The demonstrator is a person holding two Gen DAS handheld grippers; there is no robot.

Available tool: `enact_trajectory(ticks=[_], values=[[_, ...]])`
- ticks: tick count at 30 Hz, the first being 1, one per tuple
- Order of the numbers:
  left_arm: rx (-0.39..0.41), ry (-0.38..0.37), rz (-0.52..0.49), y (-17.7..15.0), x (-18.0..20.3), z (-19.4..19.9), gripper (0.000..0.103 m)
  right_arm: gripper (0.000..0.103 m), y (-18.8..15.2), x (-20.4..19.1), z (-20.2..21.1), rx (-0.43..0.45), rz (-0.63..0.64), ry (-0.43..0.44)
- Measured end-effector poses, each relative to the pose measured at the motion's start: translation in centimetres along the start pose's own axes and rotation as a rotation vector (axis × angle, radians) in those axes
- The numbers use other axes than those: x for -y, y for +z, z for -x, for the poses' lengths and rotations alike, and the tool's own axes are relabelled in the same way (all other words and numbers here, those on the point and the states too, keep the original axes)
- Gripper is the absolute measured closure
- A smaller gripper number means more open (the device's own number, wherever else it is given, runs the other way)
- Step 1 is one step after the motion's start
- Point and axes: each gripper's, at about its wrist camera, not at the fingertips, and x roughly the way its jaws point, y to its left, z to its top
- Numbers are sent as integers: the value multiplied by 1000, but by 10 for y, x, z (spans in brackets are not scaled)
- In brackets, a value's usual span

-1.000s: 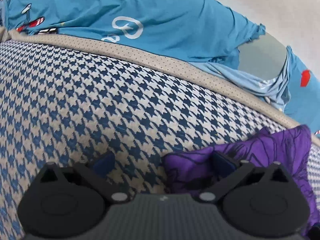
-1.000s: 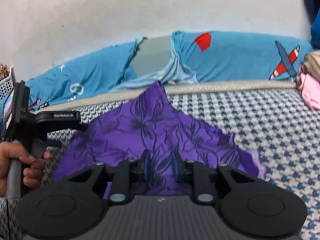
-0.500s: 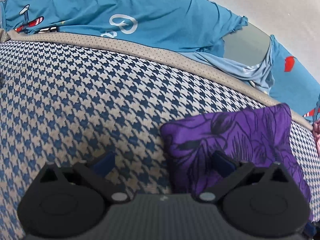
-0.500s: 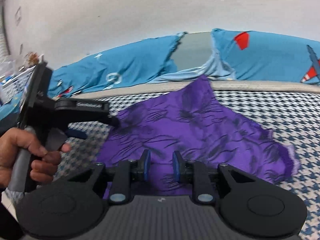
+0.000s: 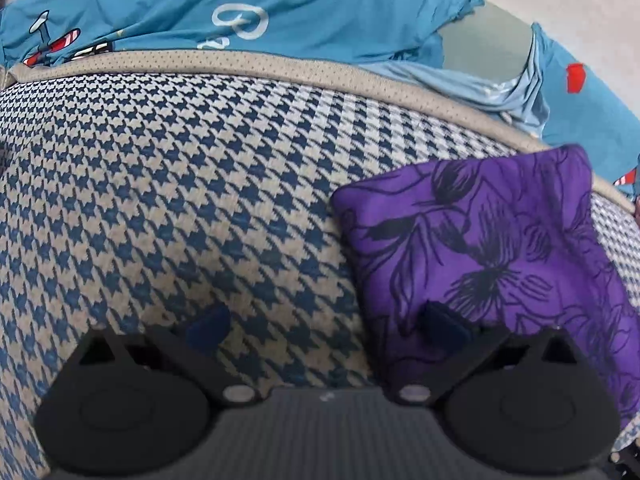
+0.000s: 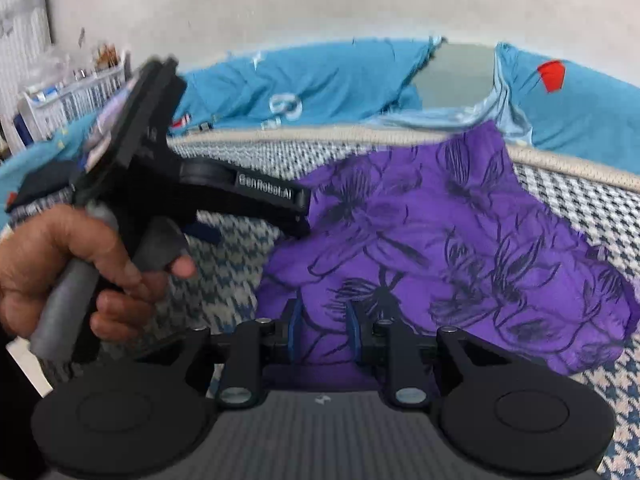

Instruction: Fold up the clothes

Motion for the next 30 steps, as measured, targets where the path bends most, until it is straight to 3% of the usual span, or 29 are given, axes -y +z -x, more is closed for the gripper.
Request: enact_trajectory(ticks=[11,16,22,30], values=[[19,2,-17,-8,9,1,0,74,0,7,-2,-8,-44,-1],[75,9,33,-17,-4,38,0,73,8,18,10,32,-152,6],[165,36,57,-43,-26,90,0,65,17,33,24,75,-285,10],[157,30,161,-82,-58,118,0,58,15,45,19,40,-463,3]])
